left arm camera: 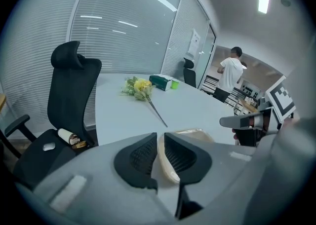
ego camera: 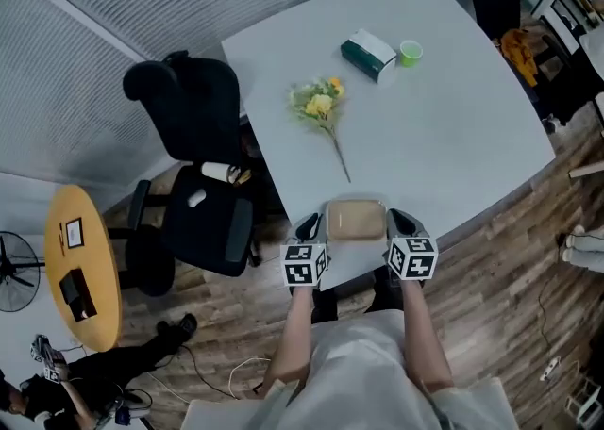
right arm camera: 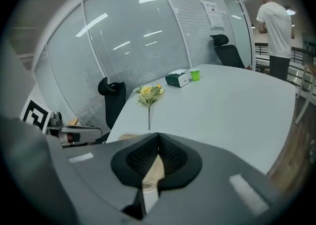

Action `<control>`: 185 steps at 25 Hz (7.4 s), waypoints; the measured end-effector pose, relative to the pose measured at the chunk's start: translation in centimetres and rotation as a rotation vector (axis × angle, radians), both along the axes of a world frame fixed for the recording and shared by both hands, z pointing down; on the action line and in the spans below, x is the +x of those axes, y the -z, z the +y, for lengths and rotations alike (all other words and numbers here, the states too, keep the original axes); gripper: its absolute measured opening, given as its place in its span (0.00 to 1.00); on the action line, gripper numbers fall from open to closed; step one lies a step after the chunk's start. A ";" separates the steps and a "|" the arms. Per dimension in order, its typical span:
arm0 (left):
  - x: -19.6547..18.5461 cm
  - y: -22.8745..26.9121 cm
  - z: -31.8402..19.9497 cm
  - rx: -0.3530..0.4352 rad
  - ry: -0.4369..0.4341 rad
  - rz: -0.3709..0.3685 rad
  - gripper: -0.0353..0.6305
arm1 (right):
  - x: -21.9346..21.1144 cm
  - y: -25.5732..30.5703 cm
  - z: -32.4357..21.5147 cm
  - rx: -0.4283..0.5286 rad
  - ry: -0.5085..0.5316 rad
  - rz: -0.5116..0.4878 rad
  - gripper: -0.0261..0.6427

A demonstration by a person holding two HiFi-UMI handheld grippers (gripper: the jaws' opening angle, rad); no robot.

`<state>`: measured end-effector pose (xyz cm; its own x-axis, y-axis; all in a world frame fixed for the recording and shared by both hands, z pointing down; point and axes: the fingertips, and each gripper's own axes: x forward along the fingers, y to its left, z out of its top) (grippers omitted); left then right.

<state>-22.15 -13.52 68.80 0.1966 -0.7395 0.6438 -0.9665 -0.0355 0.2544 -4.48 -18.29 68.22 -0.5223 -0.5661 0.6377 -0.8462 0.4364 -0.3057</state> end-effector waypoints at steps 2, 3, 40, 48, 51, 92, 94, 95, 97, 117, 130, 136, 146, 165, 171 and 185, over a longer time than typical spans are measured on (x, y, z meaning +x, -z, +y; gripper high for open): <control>0.5 -0.5 0.1 -0.007 -0.014 0.017 0.15 | 0.3 -0.1 0.8 -0.007 -0.022 -0.001 0.07; 0.8 -0.7 0.1 -0.013 -0.020 0.027 0.18 | 0.4 -0.2 1.1 -0.011 -0.033 -0.004 0.09; 3.6 -4.4 0.0 -0.150 -0.034 0.044 0.35 | -1.0 -3.9 3.7 -0.095 -0.006 0.060 0.26; 3.4 -3.7 0.2 -0.132 -0.031 0.052 0.35 | -1.1 -3.3 3.7 -0.088 -0.015 0.041 0.26; 3.3 -3.3 0.2 -0.122 -0.032 0.056 0.35 | -1.1 -2.9 3.7 -0.079 -0.025 0.035 0.25; 1.7 5.5 6.0 0.123 -0.222 0.109 0.35 | -1.3 6.4 10.3 0.185 -0.249 0.008 0.06; 2.2 6.4 5.9 0.142 -0.215 0.115 0.35 | -0.7 7.1 10.2 0.195 -0.245 0.008 0.06; 2.4 6.7 5.8 0.149 -0.209 0.117 0.35 | -0.5 7.3 10.1 0.199 -0.239 0.007 0.06; 2.7 7.4 5.5 0.162 -0.191 0.117 0.35 | -0.2 7.7 9.8 0.205 -0.221 0.003 0.06; 4.8 12.1 8.1 0.225 -0.068 0.029 0.35 | 1.8 11.2 11.0 0.240 -0.118 -0.104 0.06; 5.6 12.4 11.4 0.274 -0.023 0.018 0.35 | 2.5 11.5 13.9 0.281 -0.055 -0.116 0.06; 6.2 12.3 12.1 0.282 -0.018 0.012 0.35 | 3.0 11.5 14.4 0.292 -0.047 -0.118 0.06; 6.9 12.4 12.1 0.285 -0.009 0.016 0.35 | 3.7 11.6 14.4 0.292 -0.037 -0.119 0.06; 7.7 12.0 12.5 0.278 0.016 0.024 0.35 | 4.4 11.4 14.4 0.284 -0.023 -0.120 0.06; 7.9 12.1 12.7 0.283 0.019 0.024 0.35 | 4.6 11.5 14.6 0.286 -0.022 -0.121 0.06; 8.1 12.6 12.9 0.288 0.018 0.021 0.35 | 4.9 11.7 14.8 0.277 -0.013 -0.142 0.06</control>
